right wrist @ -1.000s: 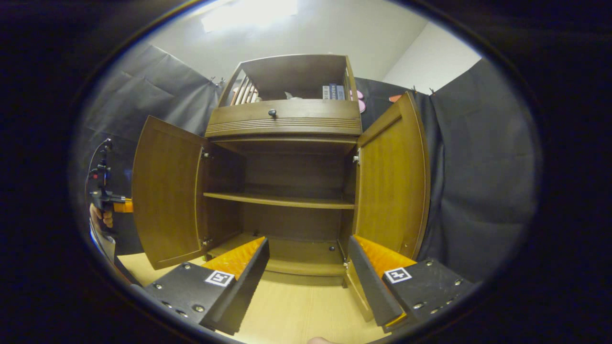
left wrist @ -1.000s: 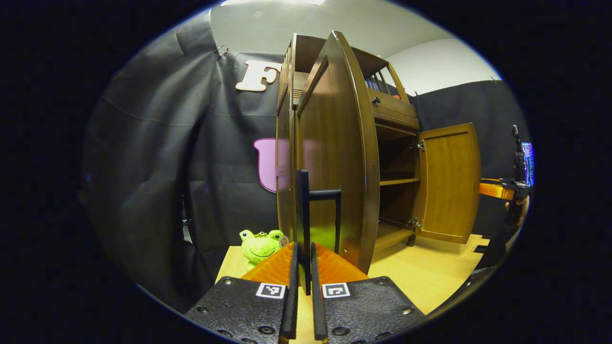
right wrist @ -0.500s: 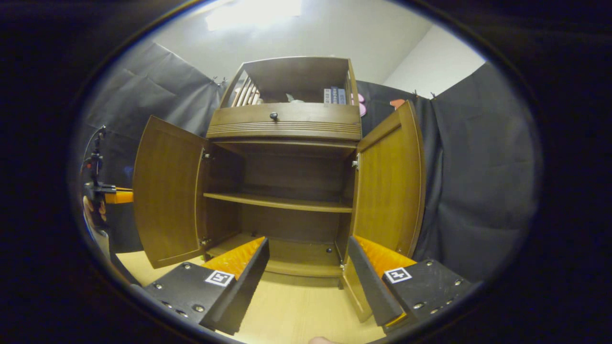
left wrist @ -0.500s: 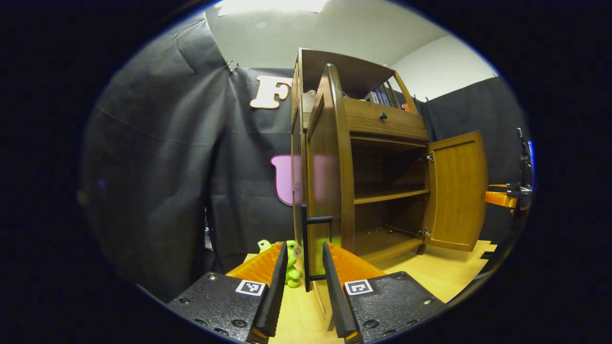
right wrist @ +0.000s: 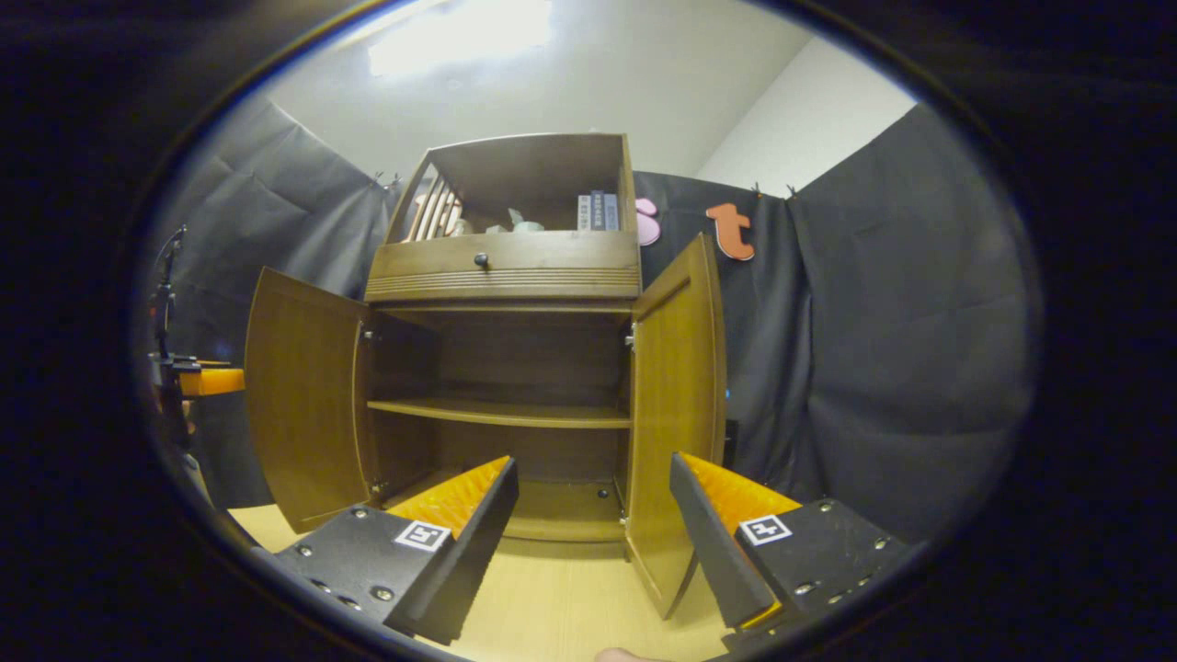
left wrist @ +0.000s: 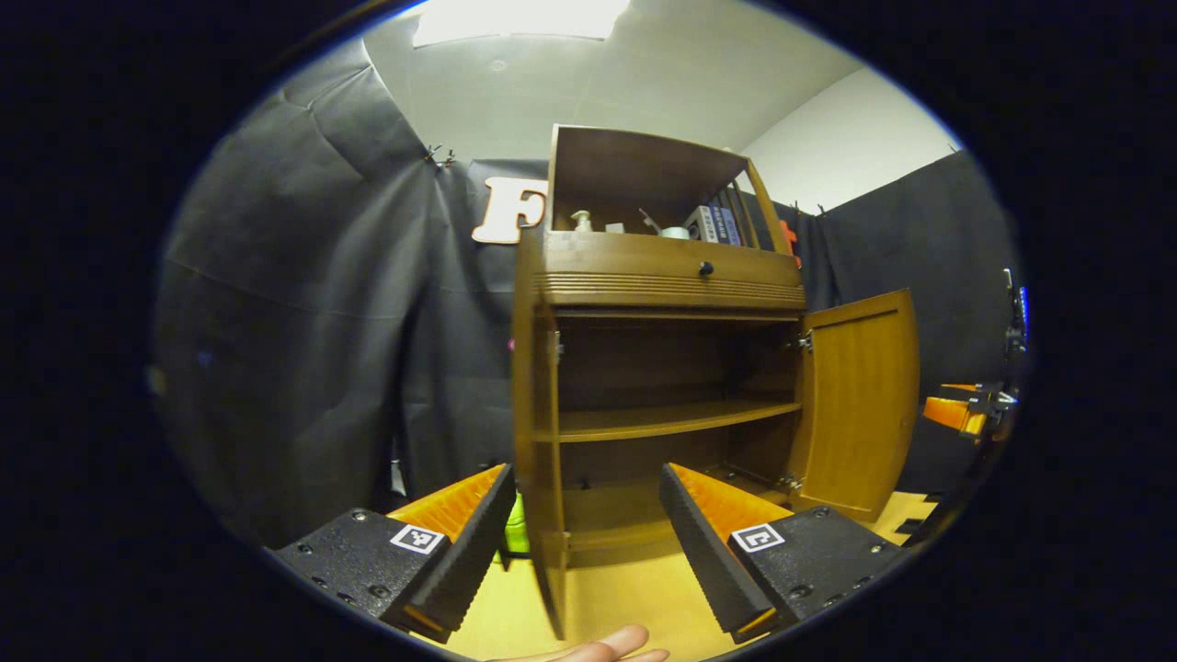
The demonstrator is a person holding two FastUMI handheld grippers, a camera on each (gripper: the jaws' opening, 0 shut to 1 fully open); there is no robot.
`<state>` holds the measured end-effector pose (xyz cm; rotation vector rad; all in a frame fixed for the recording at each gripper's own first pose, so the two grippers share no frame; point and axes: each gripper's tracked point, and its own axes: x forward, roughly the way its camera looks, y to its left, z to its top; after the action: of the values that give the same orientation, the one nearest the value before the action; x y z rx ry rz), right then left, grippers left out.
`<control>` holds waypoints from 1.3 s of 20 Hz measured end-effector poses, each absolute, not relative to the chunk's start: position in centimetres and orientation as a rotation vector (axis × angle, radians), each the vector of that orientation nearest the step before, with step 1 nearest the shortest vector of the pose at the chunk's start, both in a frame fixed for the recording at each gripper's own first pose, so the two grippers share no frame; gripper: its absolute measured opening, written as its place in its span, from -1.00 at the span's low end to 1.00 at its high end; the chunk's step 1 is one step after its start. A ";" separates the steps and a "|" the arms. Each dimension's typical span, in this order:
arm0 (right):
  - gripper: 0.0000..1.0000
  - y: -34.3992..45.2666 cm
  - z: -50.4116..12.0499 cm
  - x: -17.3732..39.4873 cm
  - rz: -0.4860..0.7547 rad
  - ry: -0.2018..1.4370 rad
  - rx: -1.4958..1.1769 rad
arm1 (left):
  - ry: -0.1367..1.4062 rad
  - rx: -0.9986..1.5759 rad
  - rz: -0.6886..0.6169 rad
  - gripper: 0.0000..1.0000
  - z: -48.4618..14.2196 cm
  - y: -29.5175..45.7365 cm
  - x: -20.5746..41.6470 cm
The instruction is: Open the right door of the double-door shoe cabinet with the right hand, and open the left door with the left hand.
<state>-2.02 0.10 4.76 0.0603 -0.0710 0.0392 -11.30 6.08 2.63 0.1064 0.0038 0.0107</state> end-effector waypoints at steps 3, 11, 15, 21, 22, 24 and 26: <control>0.97 -0.1 5.4 -2.2 0.039 -0.088 0.074 | -0.005 0.077 -0.033 0.93 2.8 2.2 -10.2; 0.97 -1.8 6.2 -1.5 -0.016 -0.112 0.076 | 0.014 0.048 -0.117 0.95 0.5 -7.1 -5.0; 0.96 -2.0 5.8 -0.4 -0.044 -0.108 0.079 | 0.026 0.048 -0.133 0.93 -1.1 -10.7 -1.9; 0.97 0.2 5.7 1.9 -0.027 -0.113 0.053 | 0.043 0.032 -0.098 0.96 -3.2 -13.4 2.0; 0.97 0.7 5.8 2.3 -0.017 -0.115 0.050 | 0.042 0.032 -0.080 0.96 -3.4 -13.4 2.6; 0.97 0.5 6.4 2.7 -0.009 -0.112 0.032 | 0.047 0.050 -0.059 0.96 -4.5 -13.6 3.9; 0.87 1.2 6.2 3.0 -0.023 -0.108 0.003 | 0.087 0.076 -0.068 0.94 -6.3 -14.3 5.4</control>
<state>2.97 1.25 6.17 0.0033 -0.1081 -0.0227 5.41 -14.26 -6.25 0.0760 0.0868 -0.0684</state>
